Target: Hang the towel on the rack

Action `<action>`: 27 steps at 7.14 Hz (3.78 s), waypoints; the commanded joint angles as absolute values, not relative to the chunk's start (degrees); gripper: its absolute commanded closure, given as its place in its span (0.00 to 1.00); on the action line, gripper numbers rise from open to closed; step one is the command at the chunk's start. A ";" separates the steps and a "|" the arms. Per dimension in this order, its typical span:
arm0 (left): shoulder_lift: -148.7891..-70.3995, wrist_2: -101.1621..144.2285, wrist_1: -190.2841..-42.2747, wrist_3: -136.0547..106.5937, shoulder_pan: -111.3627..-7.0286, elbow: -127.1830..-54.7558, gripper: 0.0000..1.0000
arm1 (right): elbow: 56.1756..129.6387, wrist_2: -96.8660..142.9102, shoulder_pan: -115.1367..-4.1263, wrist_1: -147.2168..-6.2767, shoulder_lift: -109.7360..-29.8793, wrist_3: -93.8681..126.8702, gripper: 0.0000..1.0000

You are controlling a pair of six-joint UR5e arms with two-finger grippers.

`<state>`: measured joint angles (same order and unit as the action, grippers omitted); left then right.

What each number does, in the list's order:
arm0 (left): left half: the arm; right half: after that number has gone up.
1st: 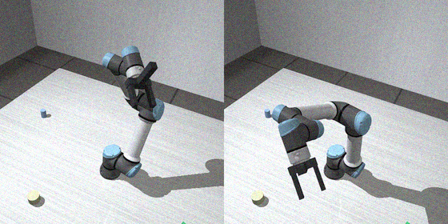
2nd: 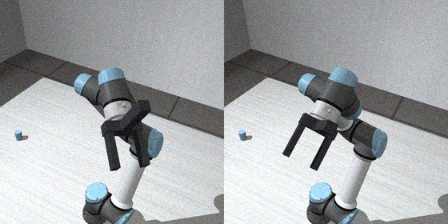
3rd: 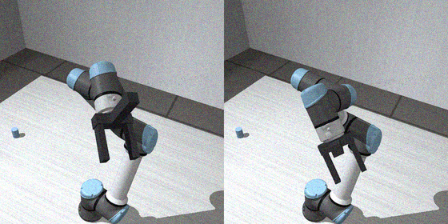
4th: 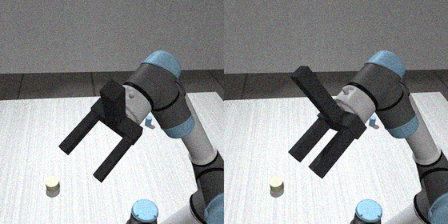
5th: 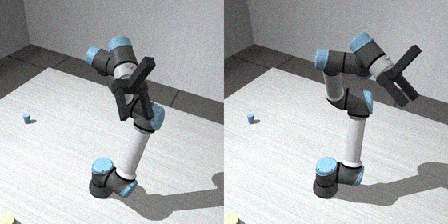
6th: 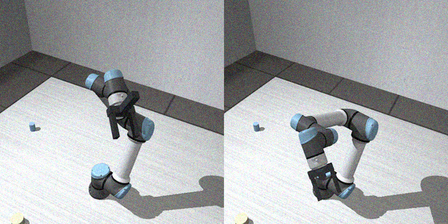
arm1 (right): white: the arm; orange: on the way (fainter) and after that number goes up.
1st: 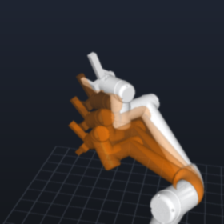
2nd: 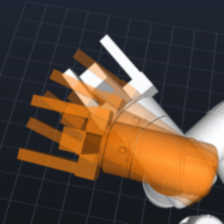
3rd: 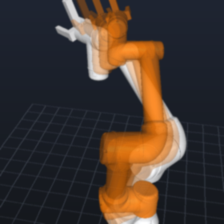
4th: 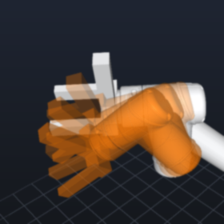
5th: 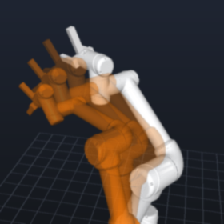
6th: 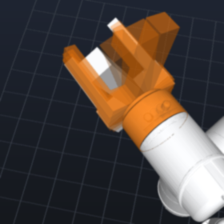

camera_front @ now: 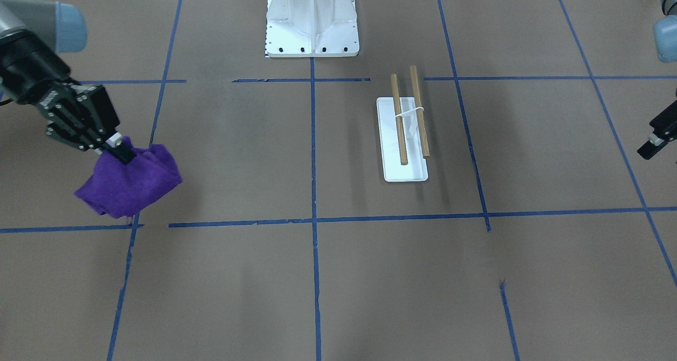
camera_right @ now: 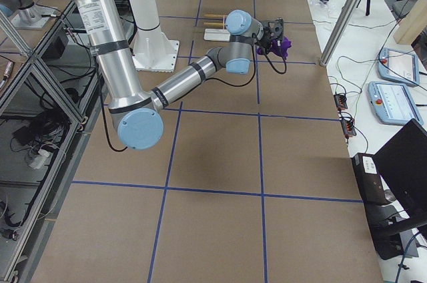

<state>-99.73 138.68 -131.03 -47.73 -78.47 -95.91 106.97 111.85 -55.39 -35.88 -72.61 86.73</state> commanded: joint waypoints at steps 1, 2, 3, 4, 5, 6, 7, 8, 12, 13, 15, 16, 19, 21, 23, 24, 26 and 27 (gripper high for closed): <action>-102.55 138.78 -136.22 -61.38 -74.11 -96.06 0.00 | 109.77 94.30 -43.12 -32.62 -70.33 99.70 1.00; -105.09 138.78 -137.71 -69.53 -72.00 -96.15 0.00 | 109.69 85.43 -36.98 -31.04 -68.83 103.15 1.00; -107.38 138.69 -139.81 -77.44 -69.72 -95.80 0.00 | 109.25 78.21 -31.17 -30.33 -66.99 105.27 1.00; -109.06 138.43 -142.44 -83.78 -66.57 -95.54 0.00 | 109.07 74.13 -28.07 -30.24 -65.75 105.38 1.00; -110.81 138.25 -144.30 -89.07 -63.40 -95.45 0.00 | 109.16 73.66 -27.43 -30.23 -64.79 105.55 1.00; -112.74 138.08 -144.49 -93.56 -60.32 -95.45 0.00 | 109.25 73.39 -27.33 -30.23 -64.34 107.73 1.00; -114.76 137.99 -144.49 -98.13 -58.47 -95.45 0.00 | 109.07 70.52 -26.46 -30.23 -62.94 109.15 1.00; -116.35 137.99 -144.75 -102.52 -57.32 -95.54 0.01 | 109.16 67.88 -25.41 -30.15 -62.84 109.16 1.00; -119.62 134.82 -146.85 -108.19 -52.92 -95.80 0.10 | 109.07 67.76 -24.52 -30.23 -62.84 109.07 1.00; -120.23 134.82 -147.47 -108.37 -51.43 -95.89 0.16 | 109.16 67.85 -24.43 -30.15 -62.84 109.07 1.00; -121.90 134.74 -147.57 -111.34 -49.67 -95.71 0.26 | 109.07 67.59 -24.35 -28.40 -62.84 109.07 1.00; -122.51 134.74 -147.66 -113.53 -49.40 -95.71 0.26 | 109.07 66.80 -24.26 -28.21 -62.84 109.07 1.00; -123.40 134.74 -147.66 -115.58 -49.31 -95.54 0.26 | 109.16 66.27 -24.17 -28.13 -62.84 109.07 1.00; -124.53 134.65 -147.57 -115.66 -49.22 -95.54 0.26 | 109.16 65.31 -23.38 -28.13 -62.84 109.07 1.00; -124.54 134.65 -147.57 -115.58 -49.04 -95.45 0.26 | 109.25 65.21 -23.03 -27.86 -62.75 109.07 1.00; -124.54 134.65 -147.57 -115.58 -48.87 -95.36 0.26 | 109.25 65.13 -22.94 -27.86 -62.14 109.07 1.00; -124.54 134.65 -147.57 -115.66 -48.25 -95.36 0.26 | 109.34 64.60 -22.94 -27.86 -61.88 109.07 1.00; -124.63 134.74 -147.57 -115.66 -48.16 -95.45 0.27 | 109.34 64.51 -22.94 -27.86 -61.79 109.07 1.00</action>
<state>-124.57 134.66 -147.57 -115.64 -48.36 -95.40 109.32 64.75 -22.94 -27.86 -61.94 109.07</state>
